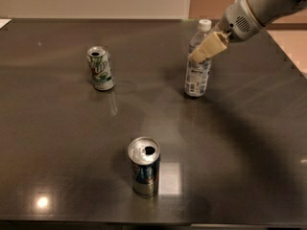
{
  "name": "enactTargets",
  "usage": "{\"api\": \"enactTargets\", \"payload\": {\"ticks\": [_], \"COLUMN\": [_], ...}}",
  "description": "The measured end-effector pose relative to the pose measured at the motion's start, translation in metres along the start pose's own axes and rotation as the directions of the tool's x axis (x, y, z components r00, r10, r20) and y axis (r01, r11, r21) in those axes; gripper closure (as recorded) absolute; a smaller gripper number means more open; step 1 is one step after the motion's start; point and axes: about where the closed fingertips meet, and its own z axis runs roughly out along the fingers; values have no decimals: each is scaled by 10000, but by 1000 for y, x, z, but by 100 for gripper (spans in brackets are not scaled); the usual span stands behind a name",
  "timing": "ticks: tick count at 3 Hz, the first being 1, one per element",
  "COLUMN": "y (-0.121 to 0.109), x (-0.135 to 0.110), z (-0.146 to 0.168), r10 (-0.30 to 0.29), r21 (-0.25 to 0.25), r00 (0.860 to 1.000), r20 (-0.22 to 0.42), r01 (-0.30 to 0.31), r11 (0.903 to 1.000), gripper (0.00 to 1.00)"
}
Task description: Move blue plastic bottle near redbull can
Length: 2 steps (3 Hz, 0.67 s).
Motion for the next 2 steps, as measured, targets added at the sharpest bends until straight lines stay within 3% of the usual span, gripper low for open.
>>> {"api": "enactTargets", "payload": {"ticks": [1, 2], "y": [51, 95], "x": [-3, -5], "z": [4, 3], "r10": [-844, -1620], "r21": [-942, -1689], "r00": [9964, 9868], "r20": [-130, -74], "r01": [828, 1585], "r11": [9921, 9728], "gripper": [100, 100]}}
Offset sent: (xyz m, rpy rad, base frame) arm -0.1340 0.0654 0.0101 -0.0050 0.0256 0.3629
